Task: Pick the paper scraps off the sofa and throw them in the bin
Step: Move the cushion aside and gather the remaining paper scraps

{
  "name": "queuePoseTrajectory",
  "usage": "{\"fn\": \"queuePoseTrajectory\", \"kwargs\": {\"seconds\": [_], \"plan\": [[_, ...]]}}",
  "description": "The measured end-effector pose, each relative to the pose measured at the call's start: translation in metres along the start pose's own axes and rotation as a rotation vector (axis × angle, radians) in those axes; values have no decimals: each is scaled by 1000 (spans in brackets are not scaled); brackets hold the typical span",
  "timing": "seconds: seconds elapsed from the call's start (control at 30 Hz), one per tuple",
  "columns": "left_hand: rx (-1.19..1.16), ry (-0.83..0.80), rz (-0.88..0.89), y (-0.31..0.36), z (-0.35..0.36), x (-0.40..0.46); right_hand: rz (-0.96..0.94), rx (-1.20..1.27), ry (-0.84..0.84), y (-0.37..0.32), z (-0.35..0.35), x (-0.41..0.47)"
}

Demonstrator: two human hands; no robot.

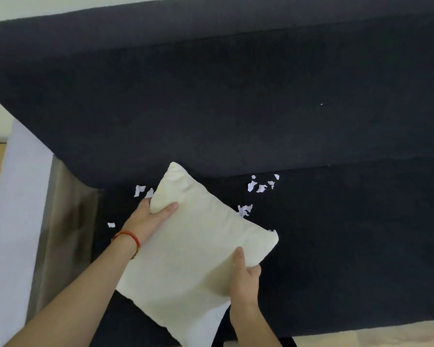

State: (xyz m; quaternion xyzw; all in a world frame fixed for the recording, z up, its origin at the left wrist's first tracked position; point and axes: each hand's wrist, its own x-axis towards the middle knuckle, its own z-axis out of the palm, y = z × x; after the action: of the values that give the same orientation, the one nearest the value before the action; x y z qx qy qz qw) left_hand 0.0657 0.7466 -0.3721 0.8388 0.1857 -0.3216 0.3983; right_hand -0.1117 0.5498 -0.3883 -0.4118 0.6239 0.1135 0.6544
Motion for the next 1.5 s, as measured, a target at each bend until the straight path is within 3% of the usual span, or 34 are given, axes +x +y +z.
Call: {"fn": "queuePoseTrajectory", "kwargs": {"seconds": [0.17,0.37,0.47,0.6,0.67,0.8,0.93,1.17,1.33,1.5], "plan": [[-180,271,0,40,34,-93,-185,-29,-19,-73,-55,-16],[-437,409,293,103,165,-198,-332,-37,84,-173,-154,12],[-410,382,349,117,221,-234,-349,-16,34,-213,-197,33],[-198,422,466,110,273,-273,-366,0,-39,-241,-238,57],[-132,396,532,98,300,-282,-367,2,-14,-245,-253,66],[-258,189,398,88,320,-288,-399,-44,-52,-237,-264,74],[-263,311,414,96,324,-288,-487,-64,-67,-243,-264,75],[-163,187,543,158,340,-256,-577,33,43,-304,-303,81],[-170,-94,578,225,374,-184,-558,108,200,-374,-337,101],[-3,-290,580,285,412,-100,-555,68,299,-421,-364,149]]}}
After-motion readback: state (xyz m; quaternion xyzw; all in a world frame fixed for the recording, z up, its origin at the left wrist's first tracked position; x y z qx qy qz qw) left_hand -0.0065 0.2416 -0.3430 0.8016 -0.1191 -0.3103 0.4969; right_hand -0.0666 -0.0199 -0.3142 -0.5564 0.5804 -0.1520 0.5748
